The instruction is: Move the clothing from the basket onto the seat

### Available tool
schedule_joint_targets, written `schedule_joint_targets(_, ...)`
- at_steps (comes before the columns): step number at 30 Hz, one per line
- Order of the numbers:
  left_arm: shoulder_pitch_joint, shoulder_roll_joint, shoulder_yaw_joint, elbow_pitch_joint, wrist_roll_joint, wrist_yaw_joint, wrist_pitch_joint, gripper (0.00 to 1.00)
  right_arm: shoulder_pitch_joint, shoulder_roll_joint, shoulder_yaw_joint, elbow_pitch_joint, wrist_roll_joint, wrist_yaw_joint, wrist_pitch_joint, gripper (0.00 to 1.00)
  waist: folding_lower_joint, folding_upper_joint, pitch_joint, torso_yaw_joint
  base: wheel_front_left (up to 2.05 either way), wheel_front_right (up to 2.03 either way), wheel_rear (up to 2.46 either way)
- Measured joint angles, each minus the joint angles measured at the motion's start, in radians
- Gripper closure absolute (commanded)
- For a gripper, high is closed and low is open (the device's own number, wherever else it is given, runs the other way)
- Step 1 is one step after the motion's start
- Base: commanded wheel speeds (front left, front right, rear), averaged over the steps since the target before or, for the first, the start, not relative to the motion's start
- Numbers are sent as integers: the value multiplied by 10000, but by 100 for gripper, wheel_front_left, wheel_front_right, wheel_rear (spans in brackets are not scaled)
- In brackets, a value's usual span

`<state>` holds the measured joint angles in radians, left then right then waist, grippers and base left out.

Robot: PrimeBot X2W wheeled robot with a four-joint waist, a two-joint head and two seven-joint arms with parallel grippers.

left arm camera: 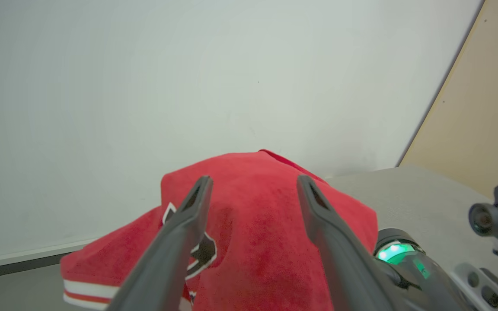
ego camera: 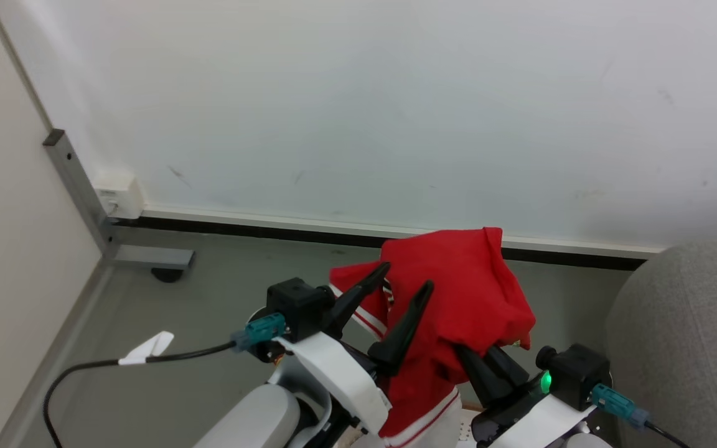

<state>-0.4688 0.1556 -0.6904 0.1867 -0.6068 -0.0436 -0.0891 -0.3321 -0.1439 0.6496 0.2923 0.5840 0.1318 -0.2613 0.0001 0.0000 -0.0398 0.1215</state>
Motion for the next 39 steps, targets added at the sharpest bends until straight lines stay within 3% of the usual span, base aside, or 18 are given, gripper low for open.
schedule_joint_targets(8, 73, 249, -88, -364, 251, -148, -506, 0, 37, -125, -683, -125, -368, 0, 2, 100, 0, 0, 282, -1126, 0, 0, 0)
schedule_joint_targets(21, -48, 713, -140, -430, 721, -84, -899, 0, -48, -466, -1599, -573, -832, 0, 2, 100, 0, 0, 873, -3499, 0, 0, 0)
schedule_joint_targets(29, -191, 727, -238, -384, 884, -69, -1078, 0, 70, -497, -2197, -953, -1026, 0, 0, 100, -1, 0, 1225, -4860, 0, 0, 0)
schedule_joint_targets(39, -184, 821, -416, -318, 1051, -36, -1162, 0, 458, -568, -2771, -1321, -1197, 0, 0, 100, -1, 0, 1617, -5739, 0, 0, 0)
